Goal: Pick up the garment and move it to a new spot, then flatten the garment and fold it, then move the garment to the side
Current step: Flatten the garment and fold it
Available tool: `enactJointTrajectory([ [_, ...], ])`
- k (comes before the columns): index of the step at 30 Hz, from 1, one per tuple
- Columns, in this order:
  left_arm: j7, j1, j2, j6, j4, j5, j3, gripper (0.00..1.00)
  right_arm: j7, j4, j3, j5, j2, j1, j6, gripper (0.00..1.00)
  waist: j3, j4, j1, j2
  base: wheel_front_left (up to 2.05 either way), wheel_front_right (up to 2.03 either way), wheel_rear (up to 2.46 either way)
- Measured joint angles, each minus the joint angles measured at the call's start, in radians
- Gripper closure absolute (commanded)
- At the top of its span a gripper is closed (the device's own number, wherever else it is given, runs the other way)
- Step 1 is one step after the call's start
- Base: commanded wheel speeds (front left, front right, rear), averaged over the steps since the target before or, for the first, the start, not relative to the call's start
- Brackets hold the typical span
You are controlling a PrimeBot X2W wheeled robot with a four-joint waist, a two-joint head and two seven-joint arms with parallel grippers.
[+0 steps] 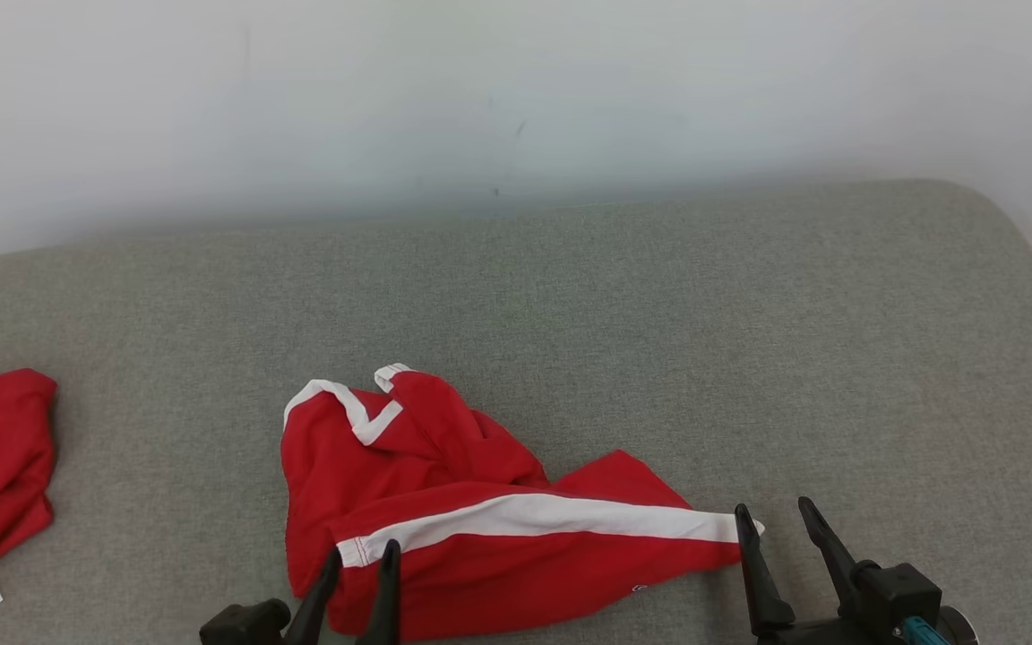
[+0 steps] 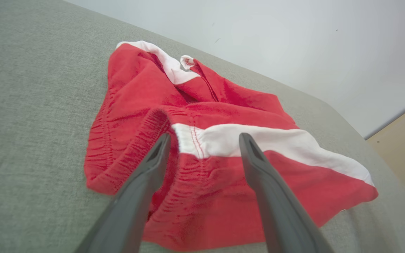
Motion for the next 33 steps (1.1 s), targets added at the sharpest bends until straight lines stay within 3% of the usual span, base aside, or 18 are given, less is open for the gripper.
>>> enactJointTrajectory([
  [5, 0.000, -0.007, 0.000, 0.000, -0.006, 0.005, 0.013, 0.00, 0.000, -0.001, 0.002, 0.001, 0.000, -0.005, 0.000, 0.00, 0.005, -0.002, 0.0000, 0.0000, 0.00, 0.00, 0.00],
  [6, 0.000, -0.007, 0.000, 0.000, -0.006, 0.010, 0.013, 0.53, 0.000, -0.001, 0.002, 0.001, 0.000, -0.006, 0.000, 0.00, 0.006, -0.002, 0.0000, 0.0000, 0.00, 0.00, 0.00],
  [7, 0.000, -0.007, 0.000, 0.000, -0.006, 0.010, 0.014, 0.73, 0.000, -0.001, 0.003, 0.001, -0.001, -0.006, 0.000, 0.00, 0.007, -0.002, 0.0000, 0.0000, 0.00, 0.00, 0.00],
  [8, 0.000, -0.007, 0.000, 0.000, -0.007, 0.010, 0.014, 1.00, 0.000, -0.001, 0.002, 0.002, -0.001, -0.006, 0.000, 0.00, 0.008, -0.002, 0.0000, 0.0000, 0.00, 0.00, 0.00],
  [12, 0.000, -0.007, -0.001, -0.002, -0.038, 0.021, 0.041, 1.00, 0.000, -0.002, -0.005, 0.004, -0.003, -0.007, 0.000, 0.00, 0.011, 0.003, 0.0000, 0.0000, 0.00, 0.00, 0.00],
  [18, 0.000, 0.009, 0.001, -0.002, -0.078, 0.103, 0.180, 1.00, 0.000, 0.013, 0.000, 0.018, -0.003, -0.006, 0.000, 0.00, 0.022, 0.016, 0.0000, 0.0000, 0.00, 0.00, 0.00],
  [22, 0.000, 0.022, 0.001, -0.002, -0.084, 0.127, 0.222, 1.00, 0.000, 0.026, 0.034, 0.043, -0.005, -0.006, 0.000, 0.00, 0.031, 0.022, 0.0000, 0.0000, 0.00, 0.00, 0.00],
  [33, 0.000, 0.020, 0.001, -0.002, -0.073, 0.137, 0.231, 1.00, 0.000, 0.095, 0.246, 0.274, -0.074, -0.006, 0.000, 0.00, 0.063, 0.024, 0.0000, 0.0000, 0.00, 0.00, 0.00],
])
